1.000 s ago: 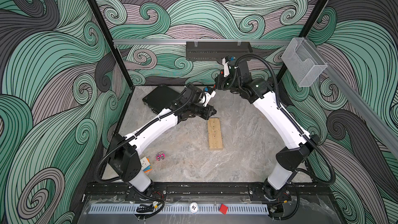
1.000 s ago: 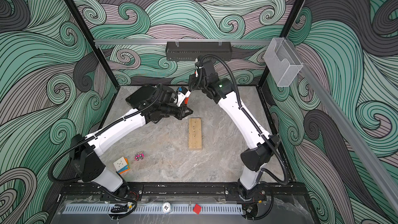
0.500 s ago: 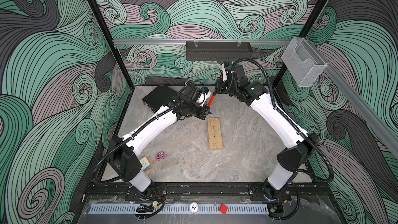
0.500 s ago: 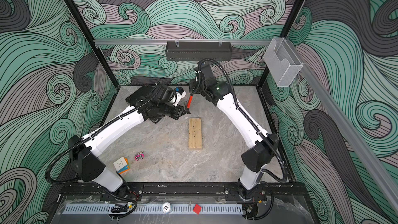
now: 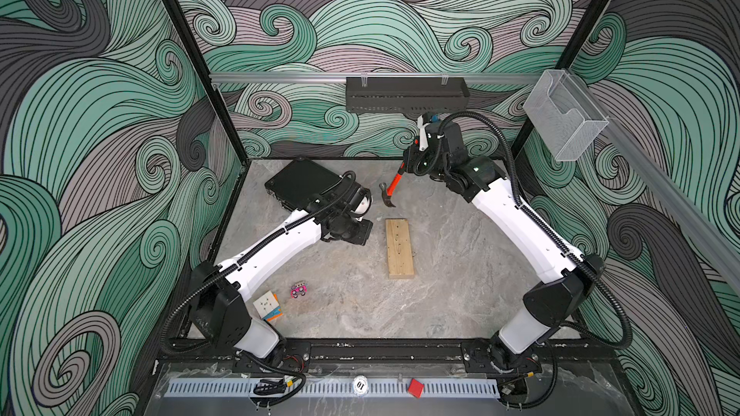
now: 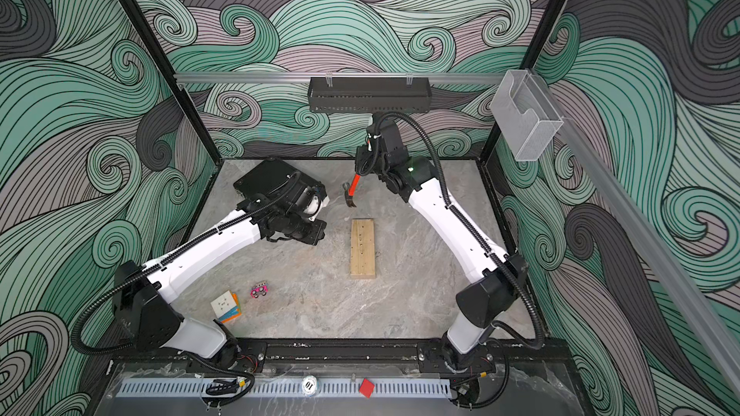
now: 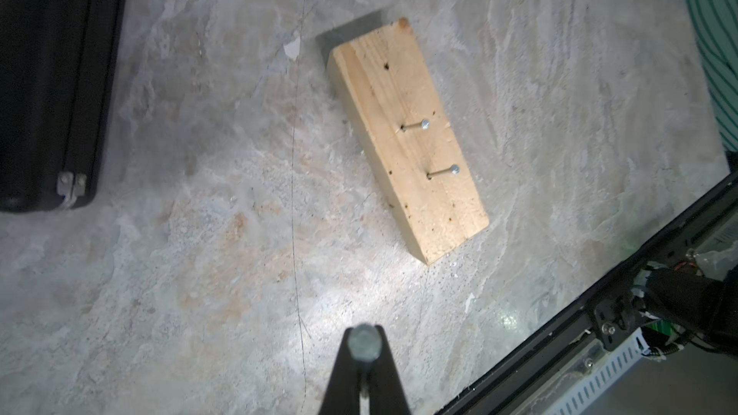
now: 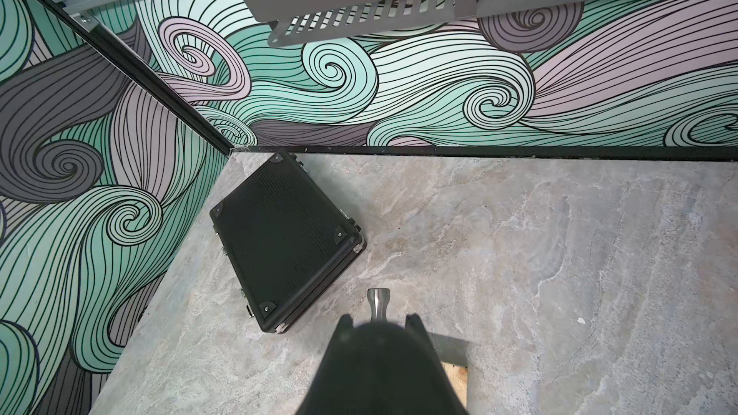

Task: Use a claw hammer to pull out a nail
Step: Place the nail at the center of the board.

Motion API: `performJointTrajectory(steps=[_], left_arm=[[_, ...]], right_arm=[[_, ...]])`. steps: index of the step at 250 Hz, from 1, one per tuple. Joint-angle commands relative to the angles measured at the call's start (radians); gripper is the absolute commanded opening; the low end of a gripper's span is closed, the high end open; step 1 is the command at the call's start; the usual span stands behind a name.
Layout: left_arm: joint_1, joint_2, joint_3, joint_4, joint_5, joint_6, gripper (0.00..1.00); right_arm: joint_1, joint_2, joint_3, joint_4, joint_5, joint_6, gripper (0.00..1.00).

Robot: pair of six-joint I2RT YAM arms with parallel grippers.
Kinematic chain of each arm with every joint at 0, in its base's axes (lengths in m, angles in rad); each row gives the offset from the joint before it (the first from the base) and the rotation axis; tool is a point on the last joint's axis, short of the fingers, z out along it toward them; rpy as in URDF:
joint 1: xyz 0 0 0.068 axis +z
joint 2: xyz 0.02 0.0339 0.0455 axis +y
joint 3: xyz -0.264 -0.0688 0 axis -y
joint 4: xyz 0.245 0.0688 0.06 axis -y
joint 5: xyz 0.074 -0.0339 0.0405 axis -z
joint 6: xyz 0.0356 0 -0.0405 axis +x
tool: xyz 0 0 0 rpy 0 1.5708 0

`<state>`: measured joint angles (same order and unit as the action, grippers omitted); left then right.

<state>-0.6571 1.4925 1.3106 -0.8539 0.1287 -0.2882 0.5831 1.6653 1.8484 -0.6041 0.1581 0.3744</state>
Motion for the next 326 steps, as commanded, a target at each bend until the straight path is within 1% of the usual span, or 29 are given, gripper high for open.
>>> performJointTrajectory(steps=[1,63,121,161,245,326], left_arm=[[0.004,-0.018,-0.055,-0.033,-0.008,-0.07,0.0],[0.003,-0.021,-0.21,-0.032,0.013,-0.146,0.0],[0.003,-0.016,-0.305,-0.031,0.044,-0.181,0.0],[0.002,0.003,-0.34,-0.014,0.07,-0.202,0.0],[0.003,0.052,-0.372,0.017,0.063,-0.227,0.0],[-0.005,0.034,-0.437,0.024,0.08,-0.278,0.0]], right_arm=[[-0.006,-0.035,0.01,0.096,0.014,0.001,0.0],[-0.009,-0.037,0.002,0.099,0.013,0.0,0.0],[-0.009,-0.031,-0.002,0.101,0.003,0.004,0.0],[-0.009,-0.035,-0.01,0.108,0.005,0.005,0.0],[-0.01,-0.043,-0.021,0.109,0.005,0.008,0.0],[-0.013,-0.038,-0.02,0.113,0.002,0.011,0.0]])
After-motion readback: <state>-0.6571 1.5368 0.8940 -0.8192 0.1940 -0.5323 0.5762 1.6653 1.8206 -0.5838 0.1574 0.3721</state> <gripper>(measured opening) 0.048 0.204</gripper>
